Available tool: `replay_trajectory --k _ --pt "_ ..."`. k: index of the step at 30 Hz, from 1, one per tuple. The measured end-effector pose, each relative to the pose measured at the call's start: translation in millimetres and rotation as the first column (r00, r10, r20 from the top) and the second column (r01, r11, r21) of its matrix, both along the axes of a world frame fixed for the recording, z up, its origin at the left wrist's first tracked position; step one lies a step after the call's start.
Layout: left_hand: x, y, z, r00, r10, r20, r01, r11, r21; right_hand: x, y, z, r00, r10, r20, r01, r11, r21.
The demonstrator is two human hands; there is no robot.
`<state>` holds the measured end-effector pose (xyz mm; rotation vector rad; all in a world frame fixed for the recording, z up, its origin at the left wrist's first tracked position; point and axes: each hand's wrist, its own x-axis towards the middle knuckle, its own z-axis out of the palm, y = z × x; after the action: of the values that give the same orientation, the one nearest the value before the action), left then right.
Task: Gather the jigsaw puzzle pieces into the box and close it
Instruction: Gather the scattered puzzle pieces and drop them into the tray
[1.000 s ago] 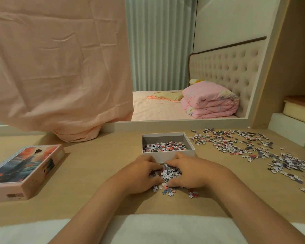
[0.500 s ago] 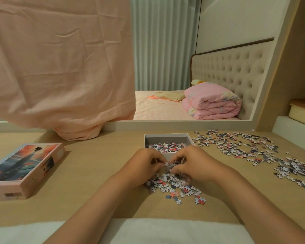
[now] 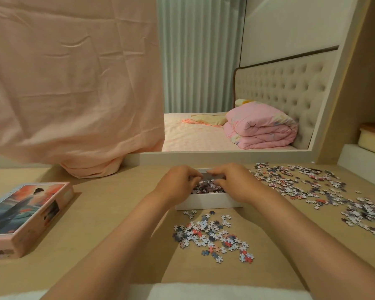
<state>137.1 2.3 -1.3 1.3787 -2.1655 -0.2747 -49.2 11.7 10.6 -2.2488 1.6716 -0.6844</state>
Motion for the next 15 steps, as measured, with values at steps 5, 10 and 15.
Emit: replay_trajectory --k 5,10,15 --pt "13.5 7.1 -19.5 0.986 -0.007 0.165 0.024 0.995 -0.101 -11.6 2.6 -5.6 1.000 0.006 0.002 -0.006 0.999 -0.053" --pt "25.9 15.0 -30.0 0.987 -0.072 0.147 0.066 0.997 0.045 -5.5 26.8 -17.3 0.978 0.174 -0.114 -0.167 0.984 0.065" --pt "35.8 16.7 -29.3 0.994 -0.102 0.034 0.099 0.992 0.077 9.5 28.4 -16.1 0.957 0.169 -0.236 -0.166 0.986 0.035"
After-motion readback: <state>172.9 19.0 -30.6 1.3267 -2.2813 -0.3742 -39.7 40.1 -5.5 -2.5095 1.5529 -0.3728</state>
